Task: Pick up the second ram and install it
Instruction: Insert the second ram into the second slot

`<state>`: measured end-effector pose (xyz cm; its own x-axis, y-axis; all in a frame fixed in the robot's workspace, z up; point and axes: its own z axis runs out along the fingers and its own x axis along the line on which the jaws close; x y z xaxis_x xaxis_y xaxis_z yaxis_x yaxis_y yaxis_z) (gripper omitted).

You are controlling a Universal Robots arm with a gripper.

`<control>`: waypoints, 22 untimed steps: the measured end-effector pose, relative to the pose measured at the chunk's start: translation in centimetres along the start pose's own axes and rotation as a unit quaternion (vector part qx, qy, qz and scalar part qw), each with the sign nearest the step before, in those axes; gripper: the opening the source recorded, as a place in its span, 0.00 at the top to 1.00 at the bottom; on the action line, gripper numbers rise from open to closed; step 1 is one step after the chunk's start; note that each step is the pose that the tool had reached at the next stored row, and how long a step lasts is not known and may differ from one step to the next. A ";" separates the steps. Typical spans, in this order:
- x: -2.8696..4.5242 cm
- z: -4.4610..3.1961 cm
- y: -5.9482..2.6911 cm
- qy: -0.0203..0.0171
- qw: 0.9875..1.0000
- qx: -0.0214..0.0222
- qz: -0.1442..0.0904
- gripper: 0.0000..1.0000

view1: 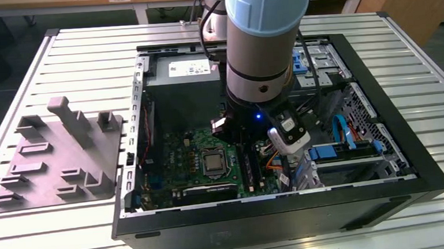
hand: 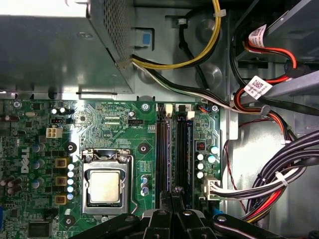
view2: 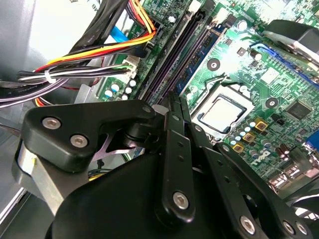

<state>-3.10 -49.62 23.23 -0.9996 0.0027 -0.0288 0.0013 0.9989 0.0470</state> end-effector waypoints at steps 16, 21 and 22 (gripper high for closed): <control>0.01 0.17 -0.01 0.000 1.000 0.000 0.009 0.89; 0.01 0.28 -0.01 0.000 1.000 0.000 0.009 0.89; 0.01 0.31 -0.02 0.000 1.000 0.000 0.009 0.89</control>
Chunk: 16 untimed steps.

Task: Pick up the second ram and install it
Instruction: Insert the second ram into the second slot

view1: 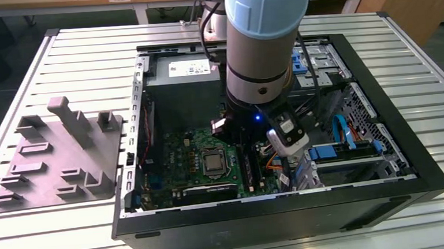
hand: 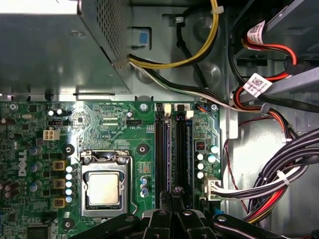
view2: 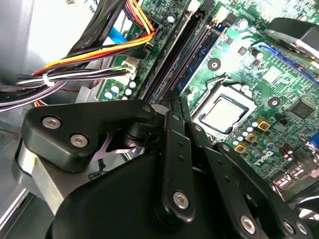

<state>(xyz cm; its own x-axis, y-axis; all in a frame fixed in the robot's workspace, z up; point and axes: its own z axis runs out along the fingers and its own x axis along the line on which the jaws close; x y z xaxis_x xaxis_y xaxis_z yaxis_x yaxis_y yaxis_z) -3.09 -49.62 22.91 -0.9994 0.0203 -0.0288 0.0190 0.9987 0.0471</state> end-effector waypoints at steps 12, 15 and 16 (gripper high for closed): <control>0.00 0.09 -0.01 0.000 1.000 -0.001 0.000 0.89; 0.00 0.02 0.00 0.000 1.000 -0.002 0.000 0.89; 0.00 -0.01 0.00 0.000 1.000 -0.002 0.000 0.89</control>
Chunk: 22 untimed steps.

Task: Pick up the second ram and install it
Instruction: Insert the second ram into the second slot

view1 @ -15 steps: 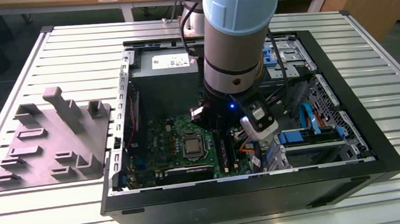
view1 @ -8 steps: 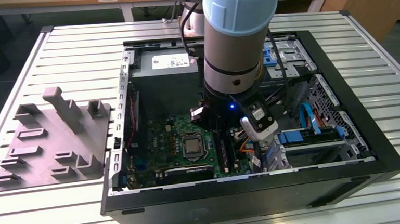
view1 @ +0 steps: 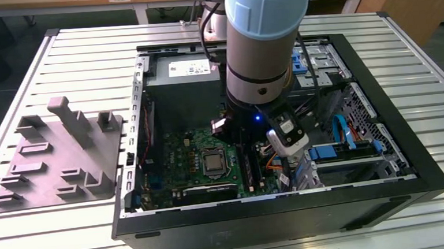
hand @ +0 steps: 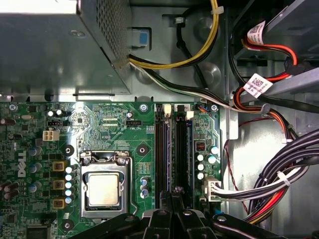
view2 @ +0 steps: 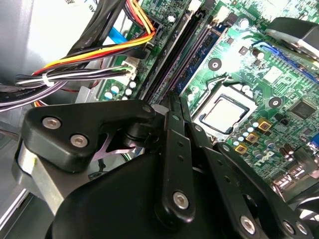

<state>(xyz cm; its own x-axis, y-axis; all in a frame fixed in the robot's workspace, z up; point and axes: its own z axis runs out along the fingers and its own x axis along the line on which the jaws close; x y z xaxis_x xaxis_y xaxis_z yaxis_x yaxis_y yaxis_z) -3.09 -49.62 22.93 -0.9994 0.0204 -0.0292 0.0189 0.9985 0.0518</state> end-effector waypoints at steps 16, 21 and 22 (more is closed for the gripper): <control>0.03 0.17 -0.01 0.000 1.000 -0.002 0.000 0.89; 0.04 0.25 -0.02 0.000 1.000 -0.002 0.000 0.89; 0.04 0.26 -0.02 0.000 1.000 -0.002 0.000 0.89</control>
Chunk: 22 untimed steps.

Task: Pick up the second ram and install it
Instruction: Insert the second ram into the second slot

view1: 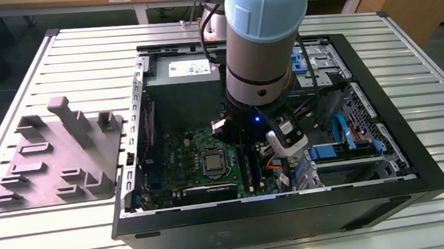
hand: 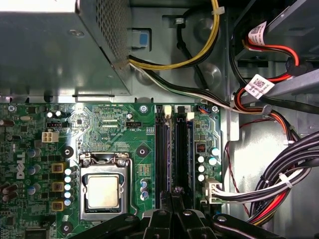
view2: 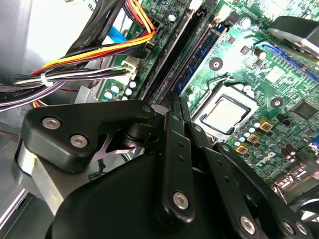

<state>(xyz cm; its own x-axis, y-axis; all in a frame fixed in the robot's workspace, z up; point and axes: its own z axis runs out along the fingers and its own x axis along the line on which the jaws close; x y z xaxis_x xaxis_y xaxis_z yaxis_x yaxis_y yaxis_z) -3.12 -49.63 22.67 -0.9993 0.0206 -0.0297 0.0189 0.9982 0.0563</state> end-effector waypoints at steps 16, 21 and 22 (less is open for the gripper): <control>0.01 0.40 -0.02 0.000 1.000 0.000 0.000 0.89; 0.02 0.58 -0.04 0.000 1.000 0.000 0.000 0.89; 0.02 0.58 -0.04 0.000 1.000 0.001 0.000 0.89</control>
<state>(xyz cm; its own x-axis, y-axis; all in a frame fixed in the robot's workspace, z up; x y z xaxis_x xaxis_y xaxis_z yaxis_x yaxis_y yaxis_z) -3.12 -49.63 22.08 -0.9994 0.0205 -0.0297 0.0188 0.9983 0.0553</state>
